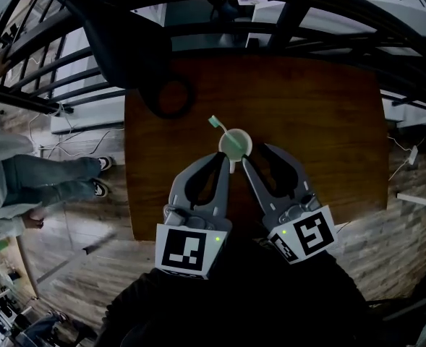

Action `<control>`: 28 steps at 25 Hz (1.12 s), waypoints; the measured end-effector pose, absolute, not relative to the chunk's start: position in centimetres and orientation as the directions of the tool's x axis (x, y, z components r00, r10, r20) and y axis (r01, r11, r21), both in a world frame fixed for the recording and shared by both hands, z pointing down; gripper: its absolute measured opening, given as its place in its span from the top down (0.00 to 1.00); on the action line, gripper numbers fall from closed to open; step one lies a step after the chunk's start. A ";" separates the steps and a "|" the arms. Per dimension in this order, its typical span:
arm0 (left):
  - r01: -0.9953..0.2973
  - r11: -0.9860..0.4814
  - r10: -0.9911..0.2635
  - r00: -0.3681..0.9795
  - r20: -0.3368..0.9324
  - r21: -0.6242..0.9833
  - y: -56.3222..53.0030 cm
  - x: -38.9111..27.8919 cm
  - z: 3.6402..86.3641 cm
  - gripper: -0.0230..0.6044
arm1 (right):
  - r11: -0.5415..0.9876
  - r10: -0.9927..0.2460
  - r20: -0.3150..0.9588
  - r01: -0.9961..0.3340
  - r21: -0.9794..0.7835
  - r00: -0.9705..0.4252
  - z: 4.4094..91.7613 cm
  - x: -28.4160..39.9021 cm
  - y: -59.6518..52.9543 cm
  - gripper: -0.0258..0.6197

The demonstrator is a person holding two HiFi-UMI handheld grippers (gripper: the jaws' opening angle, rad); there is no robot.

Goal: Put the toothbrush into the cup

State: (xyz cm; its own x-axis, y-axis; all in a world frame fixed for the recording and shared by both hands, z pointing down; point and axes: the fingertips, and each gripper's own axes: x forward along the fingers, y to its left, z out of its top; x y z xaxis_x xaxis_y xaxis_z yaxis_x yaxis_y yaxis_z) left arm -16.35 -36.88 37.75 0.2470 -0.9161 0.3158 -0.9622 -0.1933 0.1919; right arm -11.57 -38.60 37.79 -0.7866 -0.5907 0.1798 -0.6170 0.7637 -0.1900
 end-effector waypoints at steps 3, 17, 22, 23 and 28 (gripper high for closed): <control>-0.967 -0.185 -0.929 0.229 0.290 0.173 -35.4 -15.9 36.4 0.95 | 0.780 -0.584 0.138 -0.600 -0.176 -0.800 36.1 -11.2 -37.0 0.79; -0.984 -0.153 -0.970 0.167 0.175 0.094 -29.9 -15.5 31.1 0.95 | 0.815 -0.576 -0.005 -0.574 -0.081 -0.817 29.7 -9.4 -31.6 0.96; -0.985 -0.160 -0.975 0.169 0.146 0.066 -29.0 -15.2 29.8 0.95 | 0.822 -0.569 -0.019 -0.567 -0.058 -0.822 28.8 -9.6 -30.5 0.96; -0.985 -0.159 -0.976 0.166 0.138 0.060 -28.9 -15.3 29.6 0.95 | 0.822 -0.568 -0.023 -0.566 -0.055 -0.823 28.6 -9.6 -30.4 0.96; -0.986 -0.158 -0.979 0.163 0.125 0.051 -28.4 -15.2 29.3 0.95 | 0.825 -0.565 -0.036 -0.564 -0.032 -0.824 28.2 -9.6 -29.9 0.96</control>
